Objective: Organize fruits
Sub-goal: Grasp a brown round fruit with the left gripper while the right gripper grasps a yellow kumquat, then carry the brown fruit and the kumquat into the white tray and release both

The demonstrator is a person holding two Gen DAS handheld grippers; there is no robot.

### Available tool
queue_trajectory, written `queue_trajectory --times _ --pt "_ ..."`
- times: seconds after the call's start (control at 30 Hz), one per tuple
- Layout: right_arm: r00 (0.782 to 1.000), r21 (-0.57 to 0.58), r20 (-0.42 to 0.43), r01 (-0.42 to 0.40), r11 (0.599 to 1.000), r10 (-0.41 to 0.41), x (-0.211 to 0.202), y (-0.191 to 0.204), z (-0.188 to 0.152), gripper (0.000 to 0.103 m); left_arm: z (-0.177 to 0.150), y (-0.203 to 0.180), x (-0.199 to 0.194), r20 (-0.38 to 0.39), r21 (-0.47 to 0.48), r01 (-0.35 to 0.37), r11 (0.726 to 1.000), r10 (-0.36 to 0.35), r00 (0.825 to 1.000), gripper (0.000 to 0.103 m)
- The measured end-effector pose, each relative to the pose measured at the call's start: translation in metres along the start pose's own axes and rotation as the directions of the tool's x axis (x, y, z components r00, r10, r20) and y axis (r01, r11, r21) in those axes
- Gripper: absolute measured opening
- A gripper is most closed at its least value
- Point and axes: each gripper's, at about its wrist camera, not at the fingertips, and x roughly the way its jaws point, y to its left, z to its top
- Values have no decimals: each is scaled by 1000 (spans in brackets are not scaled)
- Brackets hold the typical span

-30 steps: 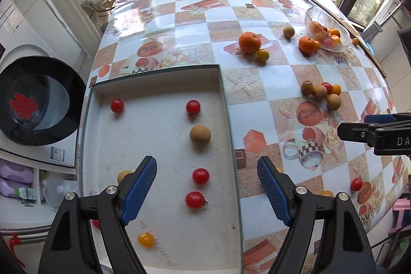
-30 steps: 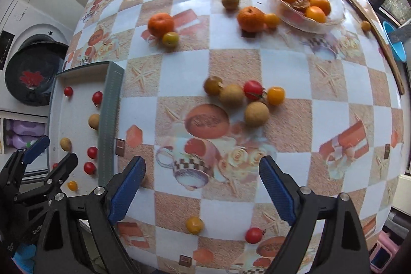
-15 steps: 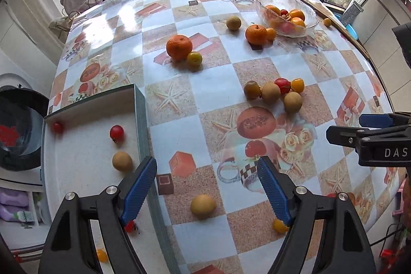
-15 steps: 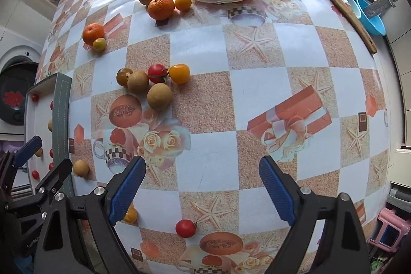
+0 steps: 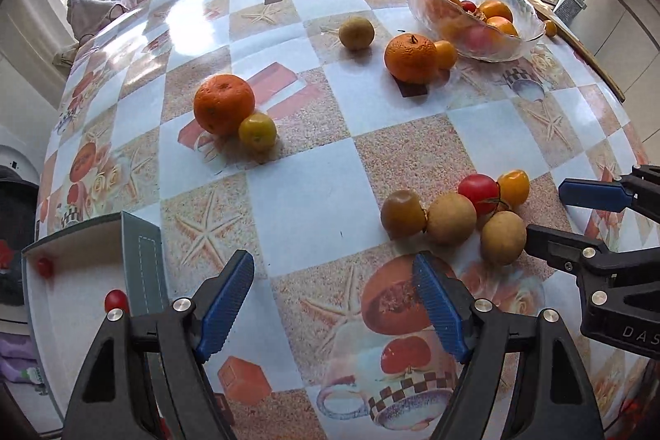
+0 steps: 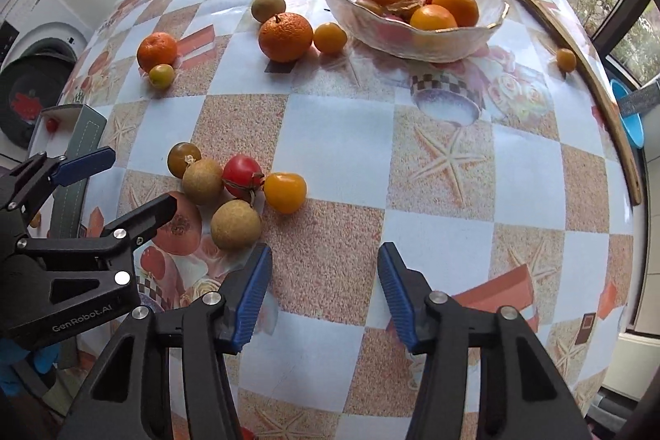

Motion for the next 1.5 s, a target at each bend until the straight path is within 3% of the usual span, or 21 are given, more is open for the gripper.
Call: queue_trajectory --times 0.2,0.27,0.33,0.4,0.57,0.63,0.7,0.8,0.93,1.5 --pt "998 -75 52 -28 997 32 4 5 18 52 11 -4 5 19 17 26 1000 -26 999 81" --pt "997 -94 62 -35 995 41 7 9 25 42 15 -6 5 22 25 25 999 -26 999 81" --pt "996 -105 58 -56 993 62 8 10 29 22 17 -9 5 23 34 24 999 -25 999 81" --pt "996 -98 49 -65 993 70 10 12 33 22 19 -13 4 25 45 21 999 -22 999 79" --pt "995 -10 39 -92 996 92 3 -4 28 22 20 -25 -1 27 75 53 996 -55 998 51" --pt "995 22 36 -94 995 93 -1 -12 25 22 22 -30 -3 17 82 84 993 -86 996 29" --pt "995 59 32 -102 993 100 -4 -18 22 22 23 -33 -4 7 86 91 992 -92 996 23" --pt "995 106 23 -101 989 99 -8 -24 17 22 19 -24 -8 -16 8 169 986 -169 986 23" --pt "994 138 17 -108 984 107 -16 -28 7 22 8 -10 -22 -14 -58 191 980 -192 981 23" --pt "993 120 -5 -114 986 115 -50 6 -9 22 -30 34 -79 21 -174 161 972 -159 987 23"
